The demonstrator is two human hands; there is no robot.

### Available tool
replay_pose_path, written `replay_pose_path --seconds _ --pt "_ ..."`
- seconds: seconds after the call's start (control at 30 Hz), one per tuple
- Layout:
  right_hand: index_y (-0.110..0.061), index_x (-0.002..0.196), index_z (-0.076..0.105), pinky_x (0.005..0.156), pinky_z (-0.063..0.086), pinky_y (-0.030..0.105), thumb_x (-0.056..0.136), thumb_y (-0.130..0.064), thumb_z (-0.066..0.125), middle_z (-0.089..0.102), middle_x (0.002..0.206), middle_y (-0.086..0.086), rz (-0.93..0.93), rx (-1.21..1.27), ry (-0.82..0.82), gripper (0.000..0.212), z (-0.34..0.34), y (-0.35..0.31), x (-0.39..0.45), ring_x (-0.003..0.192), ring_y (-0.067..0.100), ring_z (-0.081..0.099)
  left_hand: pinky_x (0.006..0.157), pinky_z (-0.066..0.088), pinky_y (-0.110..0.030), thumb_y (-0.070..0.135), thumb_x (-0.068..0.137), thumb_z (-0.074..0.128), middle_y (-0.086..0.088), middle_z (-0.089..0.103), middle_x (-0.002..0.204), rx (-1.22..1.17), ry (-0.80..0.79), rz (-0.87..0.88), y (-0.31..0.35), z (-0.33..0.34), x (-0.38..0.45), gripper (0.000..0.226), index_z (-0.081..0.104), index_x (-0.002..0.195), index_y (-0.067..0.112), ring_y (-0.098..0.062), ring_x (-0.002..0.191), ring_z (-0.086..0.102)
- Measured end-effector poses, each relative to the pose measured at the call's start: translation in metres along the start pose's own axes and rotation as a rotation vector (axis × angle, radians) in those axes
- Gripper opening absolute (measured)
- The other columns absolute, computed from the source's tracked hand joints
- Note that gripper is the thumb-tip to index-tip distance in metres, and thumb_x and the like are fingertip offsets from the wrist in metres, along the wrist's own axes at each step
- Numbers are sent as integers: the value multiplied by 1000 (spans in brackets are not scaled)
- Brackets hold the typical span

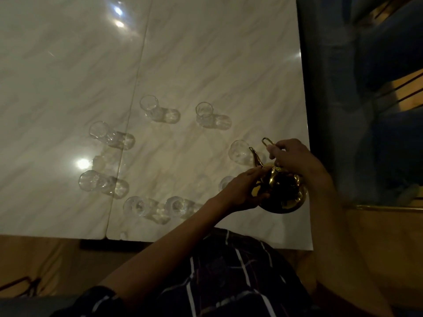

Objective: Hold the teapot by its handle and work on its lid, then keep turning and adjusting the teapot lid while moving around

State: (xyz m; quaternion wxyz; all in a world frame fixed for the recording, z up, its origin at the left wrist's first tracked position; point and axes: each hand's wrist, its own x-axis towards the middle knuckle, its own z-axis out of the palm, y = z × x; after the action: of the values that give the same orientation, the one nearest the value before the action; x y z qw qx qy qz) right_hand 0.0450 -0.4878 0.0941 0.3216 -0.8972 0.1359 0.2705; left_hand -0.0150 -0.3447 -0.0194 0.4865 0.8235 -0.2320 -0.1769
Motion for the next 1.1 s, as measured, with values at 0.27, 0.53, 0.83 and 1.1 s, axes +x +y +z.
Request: replay_pose_path --seconds 0.27,0.53,0.83,1.1 --pt "-26 70 63 88 55 53 94 -45 50 67 93 11 -7 26 11 33 10 1 5 91 29 66 97 43 -31 23 89 67 -11 42 151 91 -38 -70 -1 -5 -3 73 31 152 18 -29 133 47" --pt "-22 75 64 78 58 46 96 -39 50 65 83 7 -29 112 37 31 3 -16 8 86 28 66 98 50 -49 24 89 68 -17 35 153 102 10 25 -1 -30 -4 75 28 152 14 -35 133 44" --pt "-18 79 67 59 48 33 95 -28 51 60 73 2 -109 172 56 24 7 -79 31 71 18 58 108 43 -41 43 88 69 -8 32 156 112 147 97 -31 -88 1 80 29 153 18 -25 138 38" --pt "-6 92 72 82 57 47 96 -26 49 69 88 15 -155 50 109 31 32 -145 67 88 29 66 103 48 -47 45 88 66 -5 34 156 65 144 -10 -67 -140 6 77 28 153 28 -24 136 44"
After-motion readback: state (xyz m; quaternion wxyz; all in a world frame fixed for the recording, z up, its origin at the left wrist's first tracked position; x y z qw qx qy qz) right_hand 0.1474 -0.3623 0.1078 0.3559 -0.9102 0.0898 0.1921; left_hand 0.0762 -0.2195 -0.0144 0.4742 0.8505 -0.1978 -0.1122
